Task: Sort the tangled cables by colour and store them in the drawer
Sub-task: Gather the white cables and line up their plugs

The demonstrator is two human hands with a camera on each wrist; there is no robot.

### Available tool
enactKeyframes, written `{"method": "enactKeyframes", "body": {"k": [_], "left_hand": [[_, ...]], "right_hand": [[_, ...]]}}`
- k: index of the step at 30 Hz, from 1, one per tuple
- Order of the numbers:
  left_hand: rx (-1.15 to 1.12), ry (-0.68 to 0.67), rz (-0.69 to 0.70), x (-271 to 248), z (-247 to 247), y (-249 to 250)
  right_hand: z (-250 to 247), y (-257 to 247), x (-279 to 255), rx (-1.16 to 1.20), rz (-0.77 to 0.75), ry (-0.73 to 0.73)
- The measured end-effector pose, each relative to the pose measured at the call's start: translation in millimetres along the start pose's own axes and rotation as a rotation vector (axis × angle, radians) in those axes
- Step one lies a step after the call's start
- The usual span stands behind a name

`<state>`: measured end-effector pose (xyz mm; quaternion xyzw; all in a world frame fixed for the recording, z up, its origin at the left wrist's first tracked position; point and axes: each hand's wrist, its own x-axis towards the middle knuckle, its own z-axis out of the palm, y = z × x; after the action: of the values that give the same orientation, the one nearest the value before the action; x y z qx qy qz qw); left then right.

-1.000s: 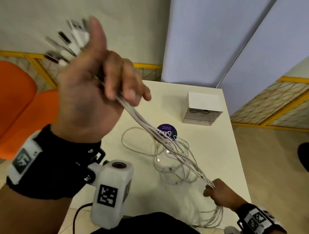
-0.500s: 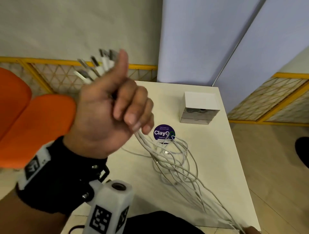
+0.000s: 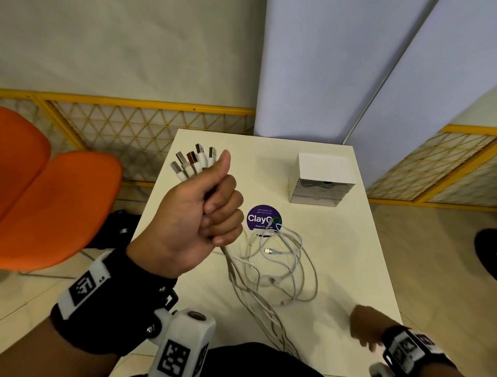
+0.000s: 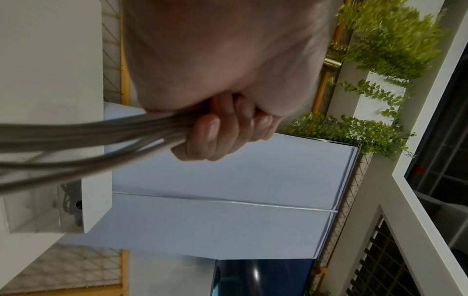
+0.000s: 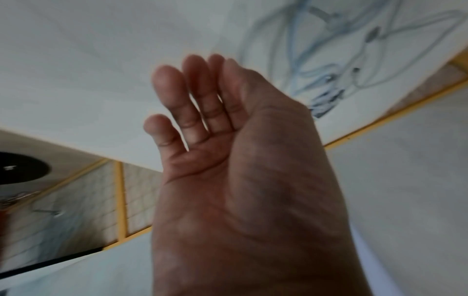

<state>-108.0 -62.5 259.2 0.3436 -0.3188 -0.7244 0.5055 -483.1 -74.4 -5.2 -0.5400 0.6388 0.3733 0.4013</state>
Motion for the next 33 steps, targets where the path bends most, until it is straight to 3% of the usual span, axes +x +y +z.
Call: {"method": "enactKeyframes", "body": {"k": [6, 10, 16, 21, 26, 29, 33], "left_hand": [[0.050, 0.108, -0.043, 1, -10, -3], [0.080, 0.158, -0.075, 1, -16, -5], [0.093, 0.248, -0.101, 3, -24, -6], [0.076, 0.292, -0.112, 3, -33, -7], [0.060, 0.303, -0.110, 5, -37, -9], [0.058, 0.304, -0.108, 10, -39, -12], [0.047, 0.337, -0.077, 19, -39, -18]], "right_hand": [[-51, -91, 16, -0.054, -0.338, 0.390], [-65, -137, 40, 0.048, -0.450, 0.538], [-66, -170, 69, -0.081, -0.429, 0.611], [-63, -174, 76, -0.355, -0.332, 0.665], [-62, -172, 77, -0.502, -0.361, 0.679], [-64, -170, 75, -0.421, -0.395, 0.676], [-76, -172, 56, -0.093, -0.411, 0.759]]}}
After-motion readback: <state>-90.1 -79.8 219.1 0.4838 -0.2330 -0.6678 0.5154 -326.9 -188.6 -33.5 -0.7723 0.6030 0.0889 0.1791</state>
